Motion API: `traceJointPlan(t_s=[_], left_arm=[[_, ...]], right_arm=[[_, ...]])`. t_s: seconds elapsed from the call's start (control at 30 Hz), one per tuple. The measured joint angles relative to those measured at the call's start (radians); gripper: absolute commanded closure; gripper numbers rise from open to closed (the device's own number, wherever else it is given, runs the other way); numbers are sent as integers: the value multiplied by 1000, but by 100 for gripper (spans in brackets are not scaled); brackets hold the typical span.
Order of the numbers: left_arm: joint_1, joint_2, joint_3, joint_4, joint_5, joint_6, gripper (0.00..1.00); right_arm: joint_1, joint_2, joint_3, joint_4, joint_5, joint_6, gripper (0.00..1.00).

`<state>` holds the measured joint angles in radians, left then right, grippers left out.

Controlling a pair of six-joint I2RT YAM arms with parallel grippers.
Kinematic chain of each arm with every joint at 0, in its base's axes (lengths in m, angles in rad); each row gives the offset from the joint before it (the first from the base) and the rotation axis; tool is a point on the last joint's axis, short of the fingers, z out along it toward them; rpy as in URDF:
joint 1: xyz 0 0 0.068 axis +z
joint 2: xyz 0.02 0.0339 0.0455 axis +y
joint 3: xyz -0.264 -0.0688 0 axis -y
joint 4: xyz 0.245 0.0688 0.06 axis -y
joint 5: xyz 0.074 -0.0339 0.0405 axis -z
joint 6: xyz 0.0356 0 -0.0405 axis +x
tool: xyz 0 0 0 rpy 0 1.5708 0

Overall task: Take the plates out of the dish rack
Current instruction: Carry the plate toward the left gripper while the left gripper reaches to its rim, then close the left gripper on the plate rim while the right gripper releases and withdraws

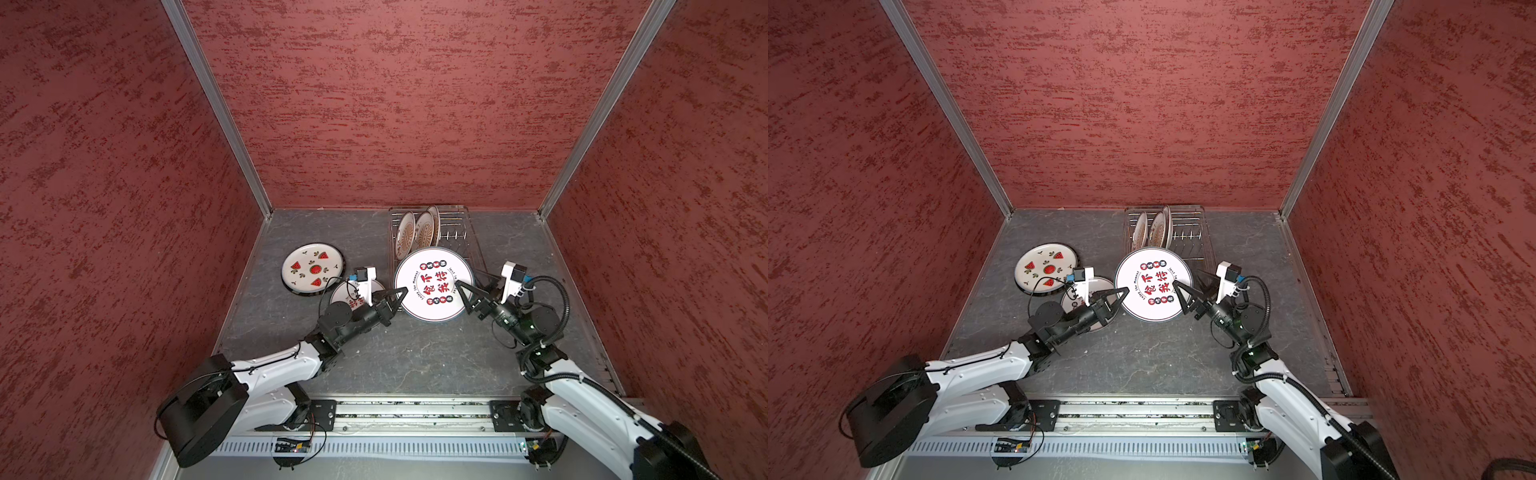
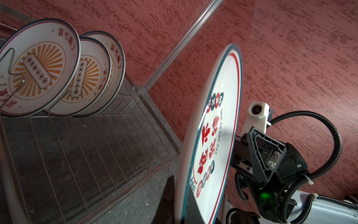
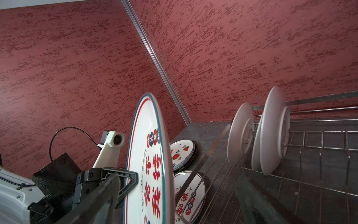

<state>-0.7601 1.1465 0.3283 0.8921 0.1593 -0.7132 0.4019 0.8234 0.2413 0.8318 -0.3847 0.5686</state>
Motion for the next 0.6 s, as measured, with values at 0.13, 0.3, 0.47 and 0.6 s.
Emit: traceJointPlan(t_s=[0.13,0.3,0.47,0.6], left_arm=[[19,-13,-20,14,-2,-20,100],[29,-29,-33,34,-3,-36,100],[45,-36,-40,50,-1,-52,100],[53,-62,-67,51,-11,-61,100]], right_arm=[[0,-15,1,-10,7,0,1],[0,-43,1,-13,14,-1,1],[0,-50,1,-13,15,-1,1],[0,-42,1,-13,16,-1,1]])
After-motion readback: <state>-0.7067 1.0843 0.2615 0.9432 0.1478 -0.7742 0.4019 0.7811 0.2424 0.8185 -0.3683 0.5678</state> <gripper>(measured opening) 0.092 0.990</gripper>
